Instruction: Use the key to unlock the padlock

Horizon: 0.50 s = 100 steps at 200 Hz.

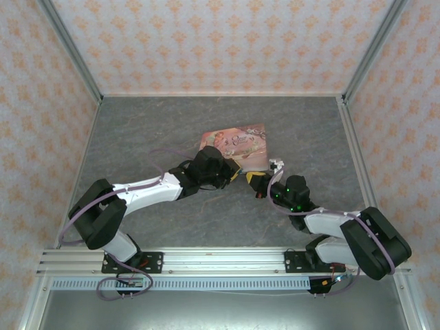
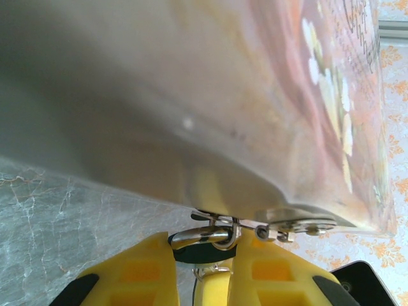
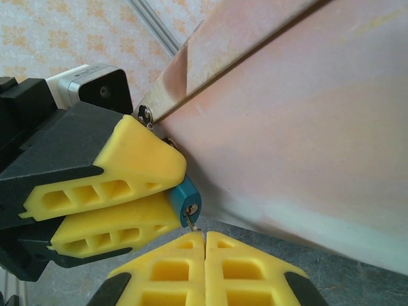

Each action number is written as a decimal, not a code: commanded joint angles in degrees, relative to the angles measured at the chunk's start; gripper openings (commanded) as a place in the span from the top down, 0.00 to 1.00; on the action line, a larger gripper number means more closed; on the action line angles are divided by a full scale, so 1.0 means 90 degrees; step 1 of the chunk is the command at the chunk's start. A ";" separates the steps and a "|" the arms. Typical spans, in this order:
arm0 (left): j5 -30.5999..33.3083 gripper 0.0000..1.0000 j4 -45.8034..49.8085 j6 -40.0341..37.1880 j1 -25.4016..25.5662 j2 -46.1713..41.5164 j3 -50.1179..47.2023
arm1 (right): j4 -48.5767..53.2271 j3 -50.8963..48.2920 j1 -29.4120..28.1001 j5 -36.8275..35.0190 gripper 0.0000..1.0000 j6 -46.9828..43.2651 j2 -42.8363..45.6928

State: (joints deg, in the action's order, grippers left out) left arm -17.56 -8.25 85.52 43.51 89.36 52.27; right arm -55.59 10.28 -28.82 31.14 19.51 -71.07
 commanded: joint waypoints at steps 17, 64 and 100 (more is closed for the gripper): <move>-0.0022 0.88 -0.0272 0.0117 0.0051 -0.0281 0.0010 | -0.0221 0.0178 0.0038 0.0008 1.00 -0.0040 -0.0036; -0.0032 0.88 -0.0264 0.0117 0.0056 -0.0252 0.0028 | -0.0305 0.0157 0.0035 -0.0021 1.00 -0.0025 -0.0002; -0.0034 0.88 -0.0255 0.0117 0.0058 -0.0261 0.0025 | -0.0334 0.0193 0.0037 -0.0077 1.00 -0.0015 -0.0043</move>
State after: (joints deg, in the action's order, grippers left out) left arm -17.58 -8.25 85.52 43.51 89.36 52.27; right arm -55.59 10.31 -28.82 31.05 19.51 -71.26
